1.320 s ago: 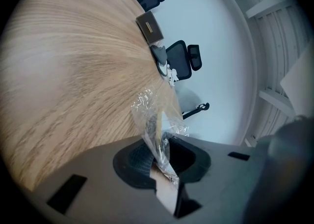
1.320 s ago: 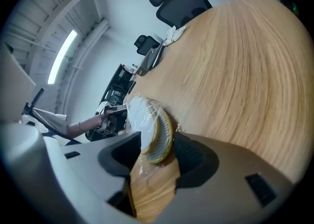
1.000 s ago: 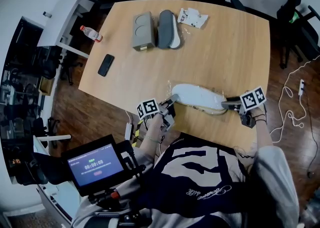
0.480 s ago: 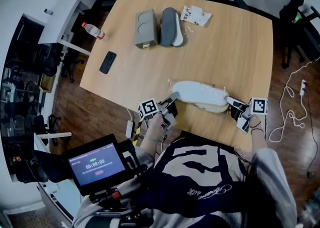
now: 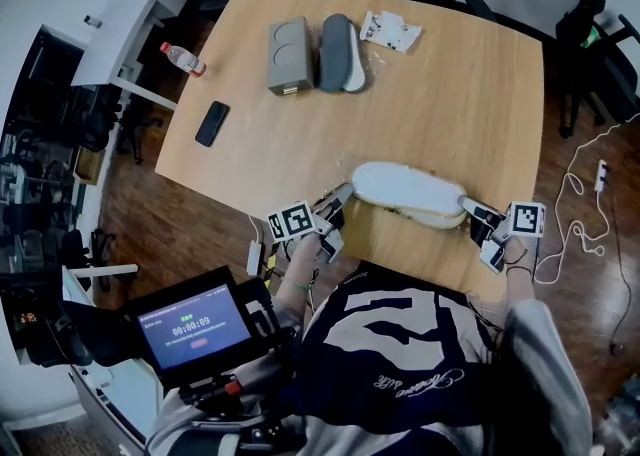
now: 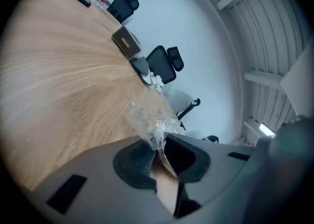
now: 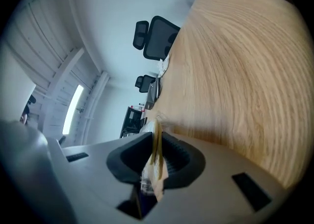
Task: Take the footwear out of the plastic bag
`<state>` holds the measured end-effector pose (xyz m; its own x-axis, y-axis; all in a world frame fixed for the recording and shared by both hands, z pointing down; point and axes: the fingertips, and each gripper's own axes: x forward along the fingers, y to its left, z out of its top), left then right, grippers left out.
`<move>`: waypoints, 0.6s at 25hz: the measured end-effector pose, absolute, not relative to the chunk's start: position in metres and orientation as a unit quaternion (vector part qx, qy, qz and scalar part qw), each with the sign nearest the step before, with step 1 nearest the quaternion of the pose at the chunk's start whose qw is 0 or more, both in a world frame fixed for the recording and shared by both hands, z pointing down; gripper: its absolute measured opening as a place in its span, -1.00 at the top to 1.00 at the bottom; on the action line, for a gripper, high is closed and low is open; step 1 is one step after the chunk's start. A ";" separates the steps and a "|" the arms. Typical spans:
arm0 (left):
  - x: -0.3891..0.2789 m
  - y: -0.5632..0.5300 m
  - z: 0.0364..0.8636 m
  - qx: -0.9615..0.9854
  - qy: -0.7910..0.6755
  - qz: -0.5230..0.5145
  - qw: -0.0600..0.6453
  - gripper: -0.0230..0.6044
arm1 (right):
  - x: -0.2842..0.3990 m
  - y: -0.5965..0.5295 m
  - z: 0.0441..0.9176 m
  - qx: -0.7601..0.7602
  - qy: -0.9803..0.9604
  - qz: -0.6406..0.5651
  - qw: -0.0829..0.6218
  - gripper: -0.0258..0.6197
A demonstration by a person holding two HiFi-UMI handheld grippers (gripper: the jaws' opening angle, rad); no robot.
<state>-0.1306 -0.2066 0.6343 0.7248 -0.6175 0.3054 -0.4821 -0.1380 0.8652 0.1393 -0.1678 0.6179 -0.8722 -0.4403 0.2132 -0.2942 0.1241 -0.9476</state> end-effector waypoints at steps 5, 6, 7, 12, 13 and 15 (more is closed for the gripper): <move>-0.140 -0.208 0.634 0.760 -0.385 -0.036 0.523 0.83 | 0.145 -0.162 0.609 -0.253 0.755 -0.603 0.044 0.74; -0.139 -0.208 0.634 0.765 -0.386 -0.020 0.515 0.84 | 0.144 -0.162 0.606 -0.256 0.758 -0.598 0.042 0.74; -0.139 -0.208 0.634 0.769 -0.392 -0.006 0.504 0.85 | 0.142 -0.161 0.603 -0.261 0.759 -0.595 0.040 0.73; -0.157 -0.215 0.640 0.767 -0.452 0.047 0.453 0.86 | 0.162 -0.158 0.606 -0.346 0.748 -0.566 -0.027 0.73; -0.163 -0.216 0.638 0.764 -0.466 0.053 0.443 0.86 | 0.167 -0.157 0.606 -0.359 0.747 -0.559 -0.039 0.73; -0.174 -0.220 0.636 0.756 -0.492 0.058 0.427 0.86 | 0.175 -0.156 0.604 -0.373 0.747 -0.549 -0.044 0.73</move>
